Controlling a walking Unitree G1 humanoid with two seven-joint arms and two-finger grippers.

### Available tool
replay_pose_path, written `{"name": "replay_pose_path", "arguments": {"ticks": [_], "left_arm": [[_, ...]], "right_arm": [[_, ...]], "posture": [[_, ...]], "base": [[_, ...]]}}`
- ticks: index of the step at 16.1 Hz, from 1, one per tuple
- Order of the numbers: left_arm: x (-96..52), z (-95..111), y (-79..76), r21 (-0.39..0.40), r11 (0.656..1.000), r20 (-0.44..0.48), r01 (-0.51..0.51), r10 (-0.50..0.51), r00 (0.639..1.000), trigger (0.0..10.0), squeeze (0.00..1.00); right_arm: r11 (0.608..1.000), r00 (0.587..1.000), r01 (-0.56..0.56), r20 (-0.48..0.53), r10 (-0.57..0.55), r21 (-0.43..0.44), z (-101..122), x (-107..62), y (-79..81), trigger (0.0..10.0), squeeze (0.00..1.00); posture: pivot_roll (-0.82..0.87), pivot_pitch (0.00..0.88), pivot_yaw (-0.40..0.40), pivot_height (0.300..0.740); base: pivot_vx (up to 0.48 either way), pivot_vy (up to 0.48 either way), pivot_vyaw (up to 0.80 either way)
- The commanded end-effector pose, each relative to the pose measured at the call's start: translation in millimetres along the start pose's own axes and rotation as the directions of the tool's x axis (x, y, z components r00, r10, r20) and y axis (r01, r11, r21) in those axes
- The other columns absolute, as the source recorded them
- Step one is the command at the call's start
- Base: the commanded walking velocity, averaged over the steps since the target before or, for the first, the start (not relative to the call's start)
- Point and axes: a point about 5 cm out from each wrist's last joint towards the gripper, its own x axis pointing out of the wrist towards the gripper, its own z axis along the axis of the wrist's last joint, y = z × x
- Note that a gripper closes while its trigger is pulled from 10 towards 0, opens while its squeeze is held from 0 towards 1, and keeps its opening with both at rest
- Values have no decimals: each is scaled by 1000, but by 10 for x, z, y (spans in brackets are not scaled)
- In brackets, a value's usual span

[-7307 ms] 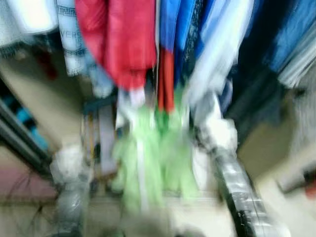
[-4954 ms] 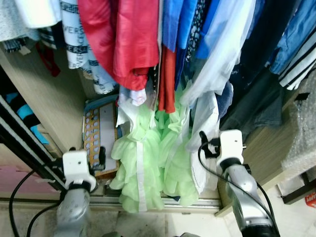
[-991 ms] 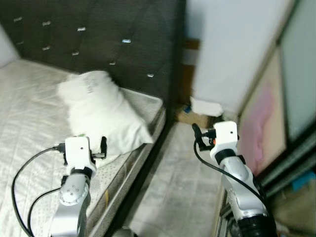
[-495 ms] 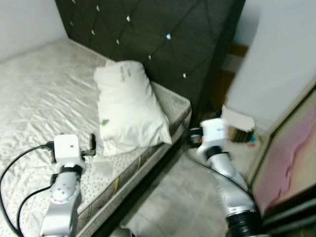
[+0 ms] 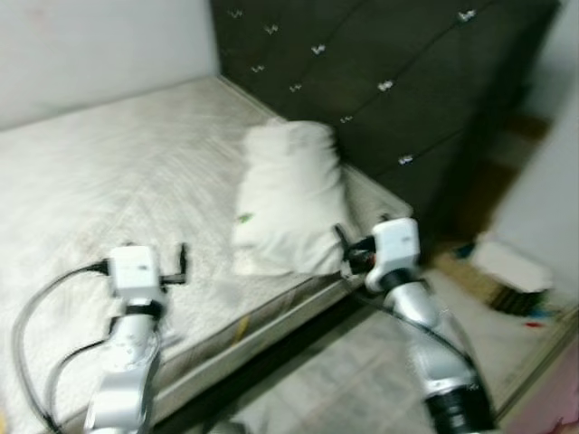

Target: Clean up the room

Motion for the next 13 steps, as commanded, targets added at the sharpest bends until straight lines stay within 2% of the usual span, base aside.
{"name": "replay_pose_path", "arguments": {"ticks": [1,13], "left_arm": [[4,5,66,7,1000,0,-19,19,1000,10000,0],[22,13,70,-31,999,1,-15,15,1000,10000,0]], "right_arm": [[1000,1000,-8,5,8,15,18,26,37,10000,0],[1000,1000,-10,9,10,13,33,54,29,10000,0]], "posture": [[63,1,-34,740],[56,15,-36,740]], "base": [[0,0,769],[0,0,768]]}}
